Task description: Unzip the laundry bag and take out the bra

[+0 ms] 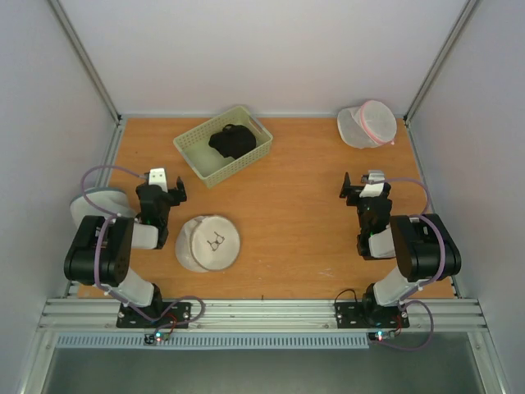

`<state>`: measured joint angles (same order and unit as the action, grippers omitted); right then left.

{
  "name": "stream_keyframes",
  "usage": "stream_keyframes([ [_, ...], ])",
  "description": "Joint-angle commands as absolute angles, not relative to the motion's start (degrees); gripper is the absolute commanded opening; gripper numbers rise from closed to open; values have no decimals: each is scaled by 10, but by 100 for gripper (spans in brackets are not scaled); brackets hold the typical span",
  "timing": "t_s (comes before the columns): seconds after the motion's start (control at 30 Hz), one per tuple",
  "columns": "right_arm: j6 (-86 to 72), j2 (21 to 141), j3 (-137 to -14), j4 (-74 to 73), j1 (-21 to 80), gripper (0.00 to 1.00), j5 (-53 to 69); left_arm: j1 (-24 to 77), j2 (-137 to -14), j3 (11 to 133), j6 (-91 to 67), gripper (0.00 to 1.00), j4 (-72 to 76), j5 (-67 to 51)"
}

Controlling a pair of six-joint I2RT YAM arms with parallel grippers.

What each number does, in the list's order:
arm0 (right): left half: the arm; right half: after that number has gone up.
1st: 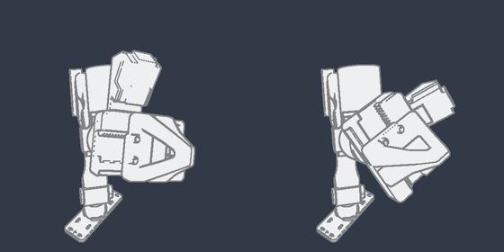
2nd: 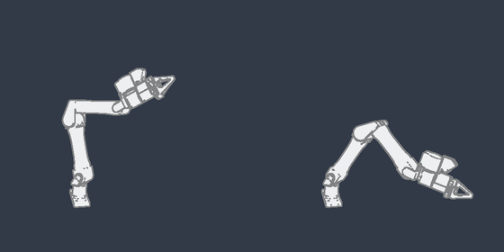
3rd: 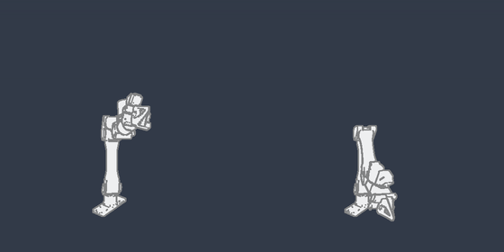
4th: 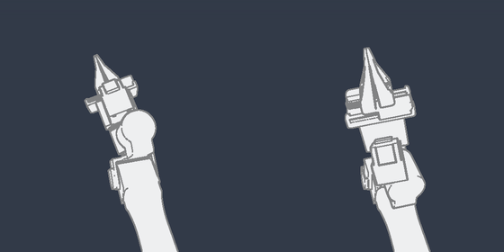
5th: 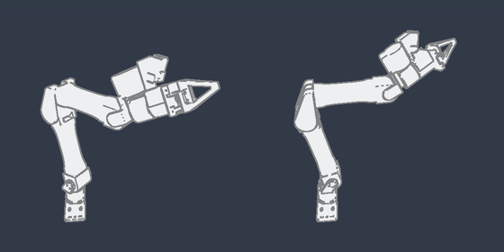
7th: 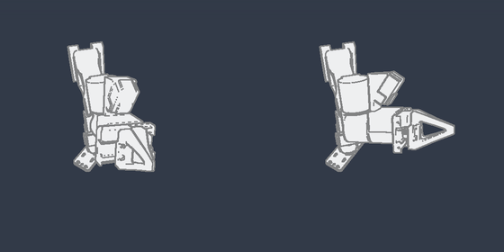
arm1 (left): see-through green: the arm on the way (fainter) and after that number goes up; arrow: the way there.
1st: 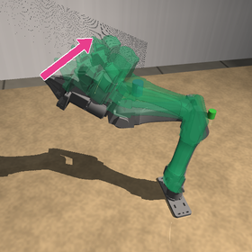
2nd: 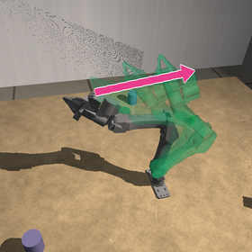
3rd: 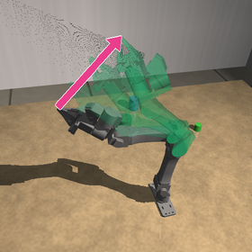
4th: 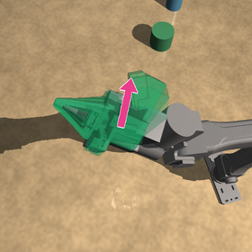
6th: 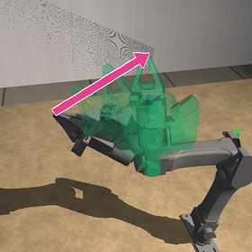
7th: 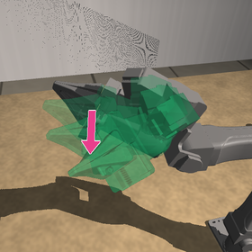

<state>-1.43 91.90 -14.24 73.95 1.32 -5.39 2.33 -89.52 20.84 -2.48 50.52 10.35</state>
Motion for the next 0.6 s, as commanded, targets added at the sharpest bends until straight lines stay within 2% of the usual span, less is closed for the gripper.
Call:
stream_keyframes([
  [0.0, -9, 912, -142, 762, 12, 99, -53, 24, -897, 214, -16, 99, 552, 115],
  [0.13, -9, 911, -139, 765, 12, 98, -53, 24, -897, 214, -16, 99, 552, 114],
  [0.2, -25, 900, -138, 758, 12, 99, -92, 23, -897, 214, -16, 99, 552, 114],
  [0.33, -46, 821, -134, 703, 12, 99, -155, 24, -887, 216, -18, 99, 538, 116],
  [0.47, -74, 724, -171, 564, 12, 98, -173, 15, -817, 278, -18, 99, 366, 84],
  [0.57, -106, 688, -263, 410, 12, 98, -111, -13, -787, 363, 12, 99, 208, 33],
])
